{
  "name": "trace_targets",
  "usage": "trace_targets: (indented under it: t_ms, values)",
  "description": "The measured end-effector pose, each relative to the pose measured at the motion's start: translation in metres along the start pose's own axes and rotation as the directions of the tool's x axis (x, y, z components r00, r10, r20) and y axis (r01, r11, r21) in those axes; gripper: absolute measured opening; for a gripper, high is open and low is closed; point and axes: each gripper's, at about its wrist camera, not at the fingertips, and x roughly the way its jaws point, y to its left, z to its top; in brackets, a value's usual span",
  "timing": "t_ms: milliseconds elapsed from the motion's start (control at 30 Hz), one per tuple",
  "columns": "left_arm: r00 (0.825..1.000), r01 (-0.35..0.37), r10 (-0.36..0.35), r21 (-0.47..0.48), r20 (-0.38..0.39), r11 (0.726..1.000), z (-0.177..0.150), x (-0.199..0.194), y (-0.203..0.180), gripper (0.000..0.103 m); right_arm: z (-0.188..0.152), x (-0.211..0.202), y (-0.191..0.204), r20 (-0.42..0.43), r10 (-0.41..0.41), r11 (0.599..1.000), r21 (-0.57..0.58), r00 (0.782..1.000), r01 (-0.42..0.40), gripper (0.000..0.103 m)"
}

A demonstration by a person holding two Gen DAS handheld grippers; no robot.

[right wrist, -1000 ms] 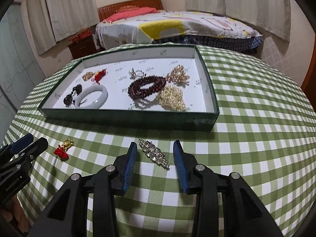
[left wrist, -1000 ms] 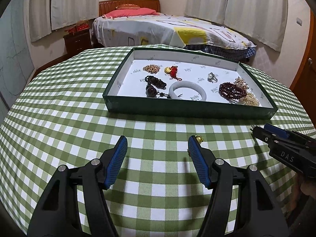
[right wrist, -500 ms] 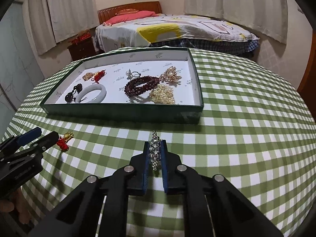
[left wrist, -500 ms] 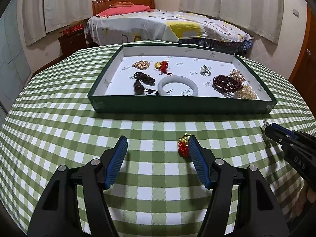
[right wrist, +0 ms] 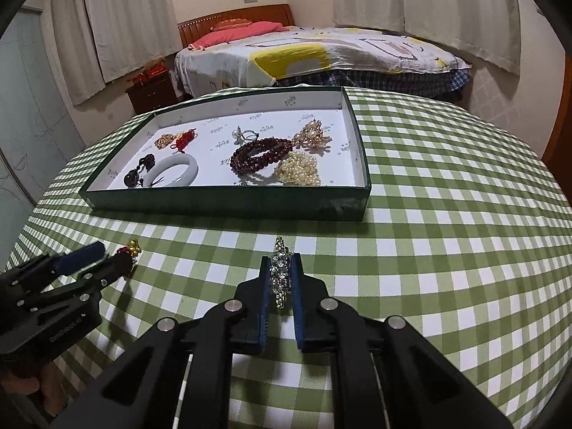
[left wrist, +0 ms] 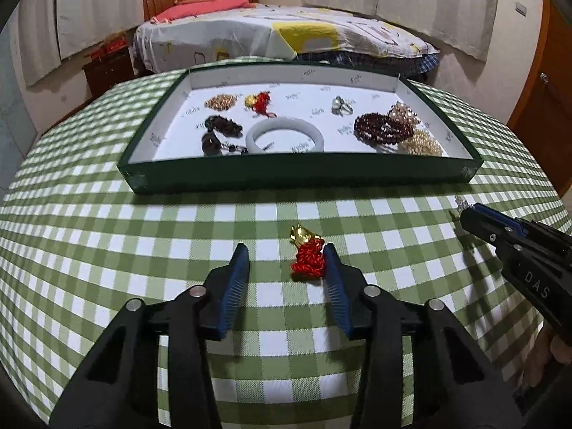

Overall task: Organize jewelry
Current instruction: 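Grasp the red tassel with gold bell with the left gripper while the right grasps the rhinestone brooch, then carry the bell tassel and rhinestone brooch into the box and open both grippers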

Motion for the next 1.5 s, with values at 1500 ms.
trace_targets:
  t_ms: [1500]
  values:
    - [0.986, 0.036, -0.039, 0.019, 0.16, 0.999, 0.026, -0.042, 0.0, 0.013, 0.019, -0.027, 0.018, 0.111, 0.027, 0.999, -0.032, 0.993, -0.024, 0.012]
